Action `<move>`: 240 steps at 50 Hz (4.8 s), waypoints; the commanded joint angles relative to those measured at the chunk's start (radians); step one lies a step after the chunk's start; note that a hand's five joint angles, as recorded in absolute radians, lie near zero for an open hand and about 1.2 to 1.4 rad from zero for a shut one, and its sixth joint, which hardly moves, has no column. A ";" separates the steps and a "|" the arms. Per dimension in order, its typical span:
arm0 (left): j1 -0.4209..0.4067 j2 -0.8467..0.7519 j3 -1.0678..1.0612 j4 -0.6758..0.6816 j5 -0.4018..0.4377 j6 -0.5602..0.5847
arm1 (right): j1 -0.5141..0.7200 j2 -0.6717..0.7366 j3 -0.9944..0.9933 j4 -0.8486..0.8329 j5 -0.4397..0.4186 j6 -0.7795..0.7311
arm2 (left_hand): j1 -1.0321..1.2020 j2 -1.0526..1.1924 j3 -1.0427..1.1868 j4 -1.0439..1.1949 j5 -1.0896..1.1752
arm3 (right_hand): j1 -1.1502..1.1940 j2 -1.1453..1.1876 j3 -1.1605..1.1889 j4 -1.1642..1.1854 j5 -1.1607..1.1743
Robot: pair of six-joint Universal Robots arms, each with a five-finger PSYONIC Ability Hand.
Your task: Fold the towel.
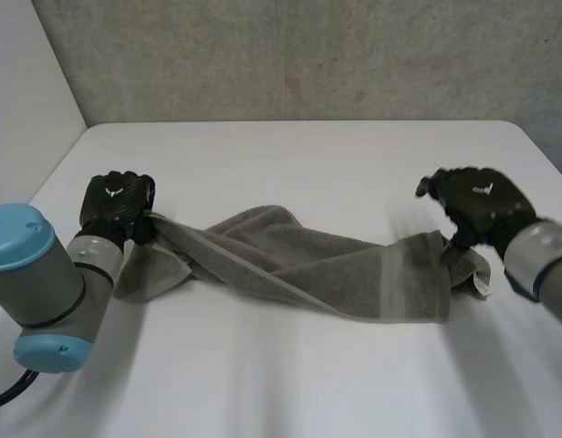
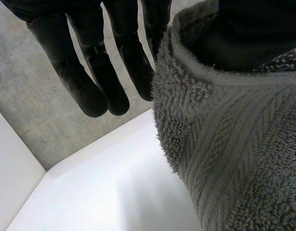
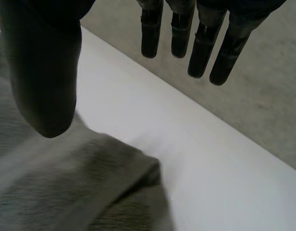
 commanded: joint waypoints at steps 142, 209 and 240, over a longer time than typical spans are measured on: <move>-0.027 0.057 -0.139 0.135 0.010 0.005 | 0.011 0.289 0.182 -0.264 -0.067 -0.164 | -0.062 -0.118 -0.150 -0.120 -0.263 | 1.017 1.035 1.019 1.016 0.998; -0.078 0.012 0.765 -0.086 -0.028 -0.035 | 0.100 0.248 -0.793 -0.186 0.155 -0.158 | -0.062 -0.118 -0.150 -0.120 -0.263 | 1.017 1.035 1.019 1.016 0.998; -0.033 0.043 -0.235 0.238 0.174 0.250 | -0.018 0.145 0.086 -0.066 -0.053 -0.274 | -0.062 -0.118 -0.150 -0.120 -0.263 | 1.017 1.035 1.019 1.016 0.998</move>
